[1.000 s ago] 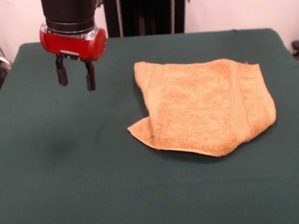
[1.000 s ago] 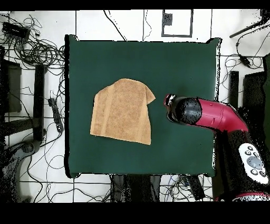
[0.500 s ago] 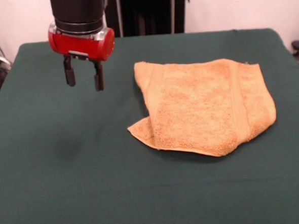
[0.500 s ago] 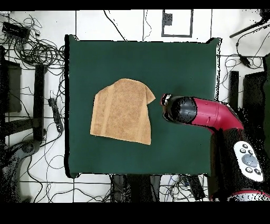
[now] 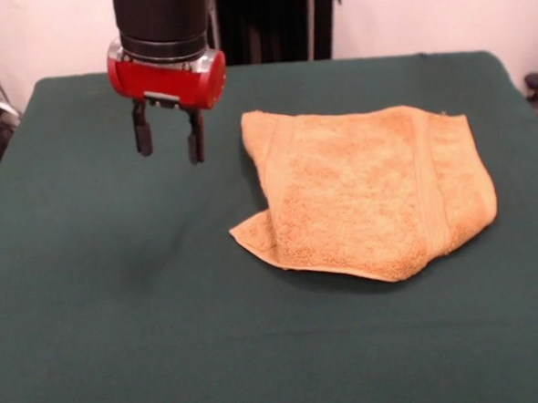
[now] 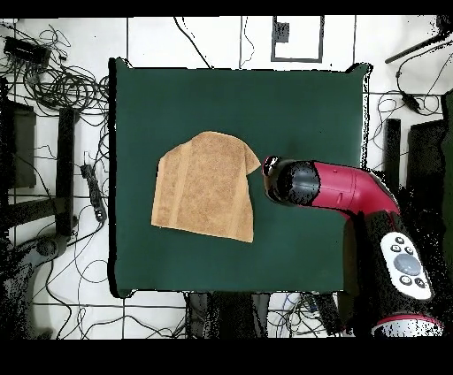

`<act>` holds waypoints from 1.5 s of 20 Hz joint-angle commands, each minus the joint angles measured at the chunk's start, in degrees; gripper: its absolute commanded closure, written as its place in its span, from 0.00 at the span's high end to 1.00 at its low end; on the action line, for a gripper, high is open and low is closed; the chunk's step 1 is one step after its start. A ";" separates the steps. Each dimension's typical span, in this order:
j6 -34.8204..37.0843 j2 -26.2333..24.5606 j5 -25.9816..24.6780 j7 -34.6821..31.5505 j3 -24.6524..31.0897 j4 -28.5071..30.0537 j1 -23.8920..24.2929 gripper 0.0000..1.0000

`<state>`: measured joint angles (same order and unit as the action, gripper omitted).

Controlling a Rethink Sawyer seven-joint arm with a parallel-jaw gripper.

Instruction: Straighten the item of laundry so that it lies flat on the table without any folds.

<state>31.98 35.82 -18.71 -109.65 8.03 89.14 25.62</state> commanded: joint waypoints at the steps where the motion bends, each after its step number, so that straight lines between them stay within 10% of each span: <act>1: 2.58 -0.66 1.61 -8.13 -1.05 3.08 -4.16 1.00; 30: -1.31 -0.08 10.05 -12.43 -3.34 6.58 -6.76 1.00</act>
<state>31.99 38.14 -12.44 -109.65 3.38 89.85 22.06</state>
